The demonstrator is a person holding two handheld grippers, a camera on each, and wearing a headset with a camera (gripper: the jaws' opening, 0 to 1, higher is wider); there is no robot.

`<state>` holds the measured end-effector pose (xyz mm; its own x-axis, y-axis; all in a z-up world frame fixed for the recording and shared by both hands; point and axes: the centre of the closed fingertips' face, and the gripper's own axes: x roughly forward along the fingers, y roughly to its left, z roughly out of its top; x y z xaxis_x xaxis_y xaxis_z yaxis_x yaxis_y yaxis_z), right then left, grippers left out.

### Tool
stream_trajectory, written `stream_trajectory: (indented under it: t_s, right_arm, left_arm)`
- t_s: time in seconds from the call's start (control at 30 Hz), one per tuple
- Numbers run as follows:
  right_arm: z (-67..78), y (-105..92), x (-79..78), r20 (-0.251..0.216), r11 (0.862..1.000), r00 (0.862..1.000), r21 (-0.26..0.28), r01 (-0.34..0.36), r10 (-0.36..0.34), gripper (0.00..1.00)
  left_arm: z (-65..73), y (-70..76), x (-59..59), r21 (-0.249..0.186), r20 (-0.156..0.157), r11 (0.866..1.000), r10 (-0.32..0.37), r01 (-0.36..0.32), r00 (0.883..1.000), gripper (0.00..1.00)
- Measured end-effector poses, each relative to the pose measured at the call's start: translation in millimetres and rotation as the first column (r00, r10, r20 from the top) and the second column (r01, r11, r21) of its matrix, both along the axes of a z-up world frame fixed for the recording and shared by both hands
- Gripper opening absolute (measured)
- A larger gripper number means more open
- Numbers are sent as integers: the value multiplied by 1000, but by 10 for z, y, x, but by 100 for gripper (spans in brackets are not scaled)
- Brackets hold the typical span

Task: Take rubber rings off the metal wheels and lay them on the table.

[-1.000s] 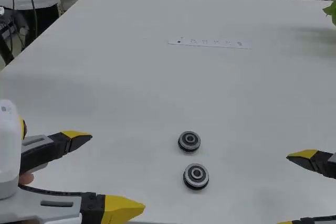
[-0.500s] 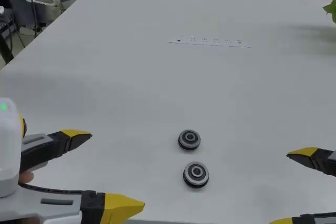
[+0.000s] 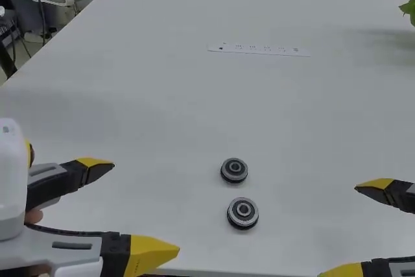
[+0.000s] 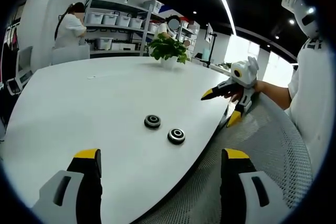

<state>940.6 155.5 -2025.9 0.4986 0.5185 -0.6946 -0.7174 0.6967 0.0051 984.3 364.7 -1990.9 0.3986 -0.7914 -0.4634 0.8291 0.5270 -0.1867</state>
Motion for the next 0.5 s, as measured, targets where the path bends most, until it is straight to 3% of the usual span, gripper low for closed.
stream_trajectory:
  t_s: [0.5]
  right_arm:
    - [-10, -14, 1, -3, 1000, 1000, -5, 1, -1, 84]
  left_arm:
    - [10, -1, -4, -2, 1, 1000, 3, -3, 1000, 91]
